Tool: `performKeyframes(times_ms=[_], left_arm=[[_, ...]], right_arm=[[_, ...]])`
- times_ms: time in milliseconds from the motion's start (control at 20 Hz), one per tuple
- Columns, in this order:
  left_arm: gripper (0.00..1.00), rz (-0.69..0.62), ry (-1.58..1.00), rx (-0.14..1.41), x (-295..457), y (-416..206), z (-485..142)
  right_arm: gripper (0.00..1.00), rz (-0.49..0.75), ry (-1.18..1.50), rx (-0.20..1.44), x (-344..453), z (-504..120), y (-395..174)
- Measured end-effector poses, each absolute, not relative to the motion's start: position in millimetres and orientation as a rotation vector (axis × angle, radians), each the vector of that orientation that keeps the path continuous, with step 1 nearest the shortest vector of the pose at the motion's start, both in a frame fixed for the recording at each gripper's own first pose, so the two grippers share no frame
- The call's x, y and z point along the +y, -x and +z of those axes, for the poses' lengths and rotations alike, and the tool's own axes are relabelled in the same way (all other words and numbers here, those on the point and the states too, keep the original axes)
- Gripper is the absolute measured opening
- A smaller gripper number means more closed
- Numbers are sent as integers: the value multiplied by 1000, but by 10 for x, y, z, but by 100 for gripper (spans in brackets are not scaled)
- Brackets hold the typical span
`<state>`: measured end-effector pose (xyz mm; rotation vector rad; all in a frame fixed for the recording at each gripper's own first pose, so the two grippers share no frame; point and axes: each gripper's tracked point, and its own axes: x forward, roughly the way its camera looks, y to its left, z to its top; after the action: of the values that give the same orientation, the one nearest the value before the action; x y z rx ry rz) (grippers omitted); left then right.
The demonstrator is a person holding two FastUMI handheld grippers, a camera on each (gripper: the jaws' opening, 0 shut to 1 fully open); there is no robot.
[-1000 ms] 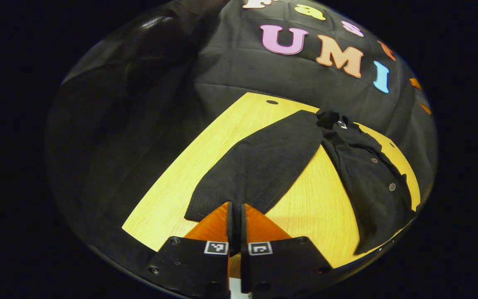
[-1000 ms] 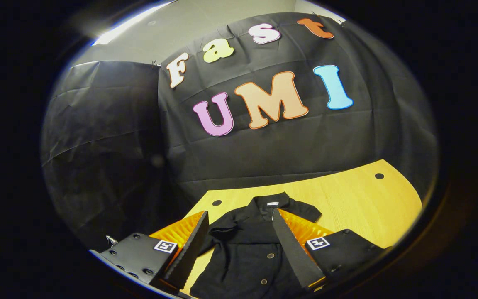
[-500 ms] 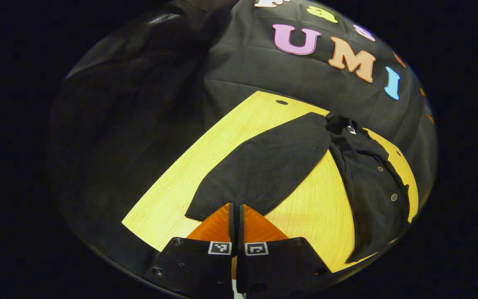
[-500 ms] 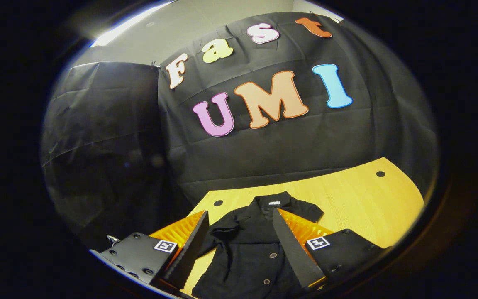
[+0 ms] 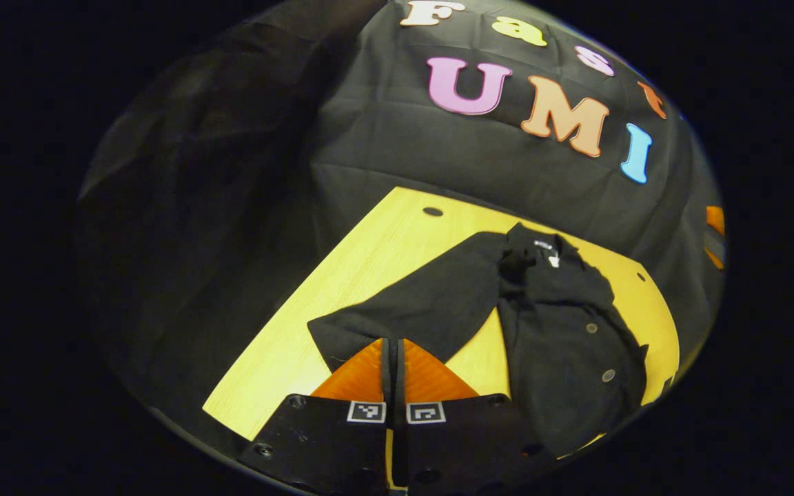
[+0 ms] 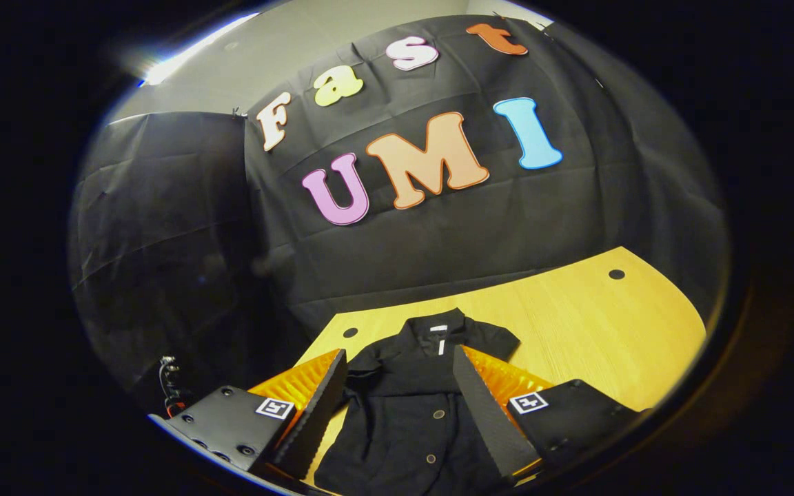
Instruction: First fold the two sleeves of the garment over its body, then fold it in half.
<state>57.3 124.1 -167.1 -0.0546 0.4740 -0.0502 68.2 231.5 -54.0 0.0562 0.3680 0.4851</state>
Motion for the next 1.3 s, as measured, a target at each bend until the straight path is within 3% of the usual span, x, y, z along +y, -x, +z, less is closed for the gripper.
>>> performKeyframes(times_ms=[200,250,300,350,400,450,500,650,1200,1300], left_arm=[[0,-122,5,417,730,-809,-1360],[0,-142,10,401,581,-856,-1283],[0,-162,20,383,415,-917,-1182],[0,-182,26,363,249,-976,-1094],[0,-199,28,342,98,-1031,-1004],[0,-219,26,326,-63,-1087,-939],[0,-238,16,313,-216,-1134,-883],[0,-298,-24,289,-677,-1247,-789],[0,-522,-56,318,-2301,-1333,-957],[0,-545,-49,340,-2468,-1317,-1057]], right_arm=[[97,461,-40,359,2045,-495,-720],[92,460,-43,364,1980,-500,-717],[97,459,-46,367,1922,-511,-726],[92,456,-47,370,1850,-513,-735],[97,455,-47,375,1784,-517,-753],[92,453,-45,380,1720,-521,-762],[97,450,-40,386,1654,-541,-773],[97,457,-35,400,1515,-551,-787],[96,441,-82,448,1058,-610,-707],[92,438,-91,462,1007,-659,-656]])
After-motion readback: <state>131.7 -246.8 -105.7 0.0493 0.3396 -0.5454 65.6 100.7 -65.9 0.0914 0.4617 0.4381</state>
